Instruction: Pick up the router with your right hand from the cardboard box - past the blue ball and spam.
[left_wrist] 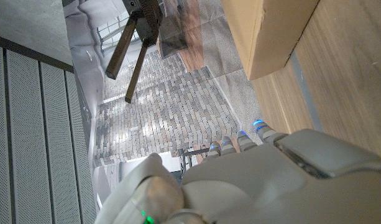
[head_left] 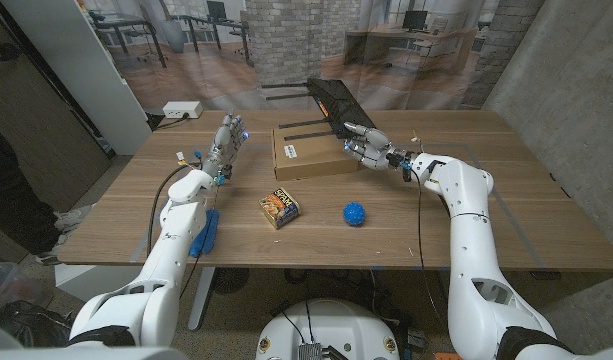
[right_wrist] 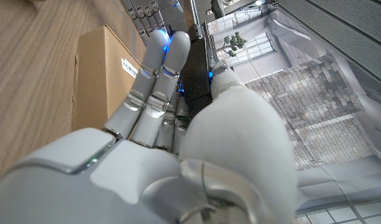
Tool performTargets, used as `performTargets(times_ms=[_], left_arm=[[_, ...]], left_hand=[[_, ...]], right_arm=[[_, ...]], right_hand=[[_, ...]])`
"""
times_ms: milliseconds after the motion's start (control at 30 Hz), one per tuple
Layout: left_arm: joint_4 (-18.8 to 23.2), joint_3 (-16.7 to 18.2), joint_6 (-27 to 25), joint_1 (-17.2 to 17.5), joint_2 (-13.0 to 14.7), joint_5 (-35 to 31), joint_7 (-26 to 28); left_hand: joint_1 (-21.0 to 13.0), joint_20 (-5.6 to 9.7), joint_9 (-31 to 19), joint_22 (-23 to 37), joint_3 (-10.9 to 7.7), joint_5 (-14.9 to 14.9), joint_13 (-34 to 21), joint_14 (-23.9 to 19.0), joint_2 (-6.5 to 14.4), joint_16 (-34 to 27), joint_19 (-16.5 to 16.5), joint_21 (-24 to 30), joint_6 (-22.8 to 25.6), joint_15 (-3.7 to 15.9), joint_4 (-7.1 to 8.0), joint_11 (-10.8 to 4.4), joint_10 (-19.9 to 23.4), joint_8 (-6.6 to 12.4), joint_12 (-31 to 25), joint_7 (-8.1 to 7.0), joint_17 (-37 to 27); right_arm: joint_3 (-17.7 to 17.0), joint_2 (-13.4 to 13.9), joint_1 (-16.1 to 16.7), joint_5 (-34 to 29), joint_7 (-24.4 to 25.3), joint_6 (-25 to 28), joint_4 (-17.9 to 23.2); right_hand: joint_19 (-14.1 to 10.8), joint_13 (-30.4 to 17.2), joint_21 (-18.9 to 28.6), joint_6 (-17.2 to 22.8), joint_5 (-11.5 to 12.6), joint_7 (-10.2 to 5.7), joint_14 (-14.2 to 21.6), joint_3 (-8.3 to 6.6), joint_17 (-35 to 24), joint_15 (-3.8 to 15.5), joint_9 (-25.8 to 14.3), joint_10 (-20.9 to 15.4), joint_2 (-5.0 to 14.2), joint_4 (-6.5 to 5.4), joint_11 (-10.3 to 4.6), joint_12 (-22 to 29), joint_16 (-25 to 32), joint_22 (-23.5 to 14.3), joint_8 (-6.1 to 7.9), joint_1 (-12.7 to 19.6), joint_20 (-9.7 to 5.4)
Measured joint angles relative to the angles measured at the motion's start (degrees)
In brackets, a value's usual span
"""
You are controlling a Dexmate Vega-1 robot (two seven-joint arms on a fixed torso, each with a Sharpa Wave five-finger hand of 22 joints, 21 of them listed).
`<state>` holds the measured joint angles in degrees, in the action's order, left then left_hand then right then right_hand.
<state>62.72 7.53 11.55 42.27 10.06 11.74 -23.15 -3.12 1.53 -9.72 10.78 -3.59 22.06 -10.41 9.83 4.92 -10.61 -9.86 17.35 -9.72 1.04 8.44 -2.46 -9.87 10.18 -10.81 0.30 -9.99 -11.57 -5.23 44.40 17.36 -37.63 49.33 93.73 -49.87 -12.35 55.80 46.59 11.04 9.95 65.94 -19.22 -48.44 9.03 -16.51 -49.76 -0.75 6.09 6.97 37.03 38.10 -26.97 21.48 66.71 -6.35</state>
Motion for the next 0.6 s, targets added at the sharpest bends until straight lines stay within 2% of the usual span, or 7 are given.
performTargets(times_ms=[600], left_arm=[[-1.7,0.5,0.9,-0.9,1.1,0.8,-2.3]], left_hand=[[0.0,0.00,0.0,0.0,0.30,0.2,0.0,0.0,0.0,0.0,0.0,-0.2,0.0,0.00,0.03,0.00,0.0,0.00,0.0,0.00,0.0]], right_arm=[[0.4,-1.0,0.9,-0.1,1.9,-2.2,3.1]], right_hand=[[0.7,-0.1,1.9,0.1,-0.1,0.13,0.0,0.00,-0.8,0.00,-1.1,0.0,0.00,0.00,0.00,-0.2,-0.4,0.0,-0.48,0.0,0.11]])
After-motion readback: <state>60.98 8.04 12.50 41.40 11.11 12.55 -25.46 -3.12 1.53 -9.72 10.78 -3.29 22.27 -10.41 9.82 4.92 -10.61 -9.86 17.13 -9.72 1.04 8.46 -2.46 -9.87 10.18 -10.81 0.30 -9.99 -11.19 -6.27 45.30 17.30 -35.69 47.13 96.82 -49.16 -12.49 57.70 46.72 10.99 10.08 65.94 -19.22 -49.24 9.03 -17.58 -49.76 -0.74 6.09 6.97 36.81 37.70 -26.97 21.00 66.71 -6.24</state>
